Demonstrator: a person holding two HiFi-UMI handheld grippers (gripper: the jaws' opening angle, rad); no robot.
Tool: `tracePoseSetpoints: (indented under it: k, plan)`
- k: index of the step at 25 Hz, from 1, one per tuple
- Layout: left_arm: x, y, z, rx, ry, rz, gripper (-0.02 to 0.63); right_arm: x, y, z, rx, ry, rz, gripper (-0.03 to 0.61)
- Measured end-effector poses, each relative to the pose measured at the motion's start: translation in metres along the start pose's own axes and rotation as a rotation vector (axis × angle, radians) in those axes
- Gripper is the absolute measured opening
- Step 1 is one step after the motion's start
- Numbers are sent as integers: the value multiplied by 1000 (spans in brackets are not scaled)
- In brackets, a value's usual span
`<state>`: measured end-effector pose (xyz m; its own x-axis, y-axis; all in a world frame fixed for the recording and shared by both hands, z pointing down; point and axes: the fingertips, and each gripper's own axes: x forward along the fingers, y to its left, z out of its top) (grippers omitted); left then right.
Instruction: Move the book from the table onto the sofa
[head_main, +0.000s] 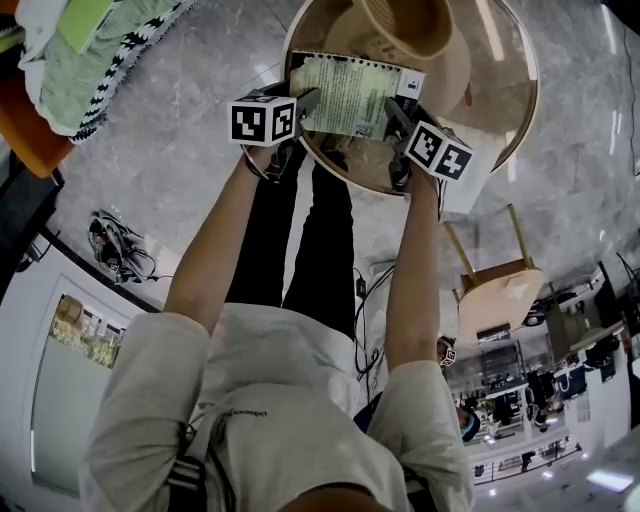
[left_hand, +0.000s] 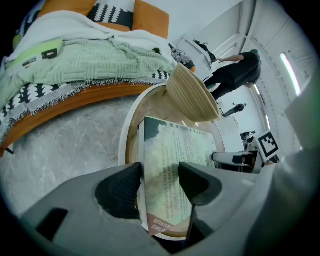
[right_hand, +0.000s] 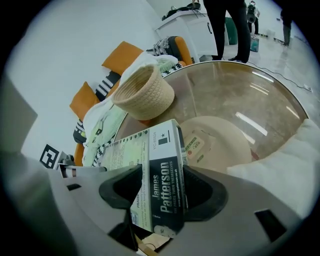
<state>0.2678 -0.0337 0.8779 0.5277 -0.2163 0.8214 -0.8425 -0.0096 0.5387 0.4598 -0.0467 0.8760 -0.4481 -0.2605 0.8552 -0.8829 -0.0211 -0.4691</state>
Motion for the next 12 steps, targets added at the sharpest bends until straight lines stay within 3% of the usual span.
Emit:
tracePoseSetpoints:
  k: [6, 12]
  plan:
    - [-2, -9, -12, -20, -48, 53, 238, -16, -4, -3, -47, -59, -28, 230]
    - [-35, -30, -8, -10, -154, 84, 236, -47, 17, 12, -132, -126, 14, 230]
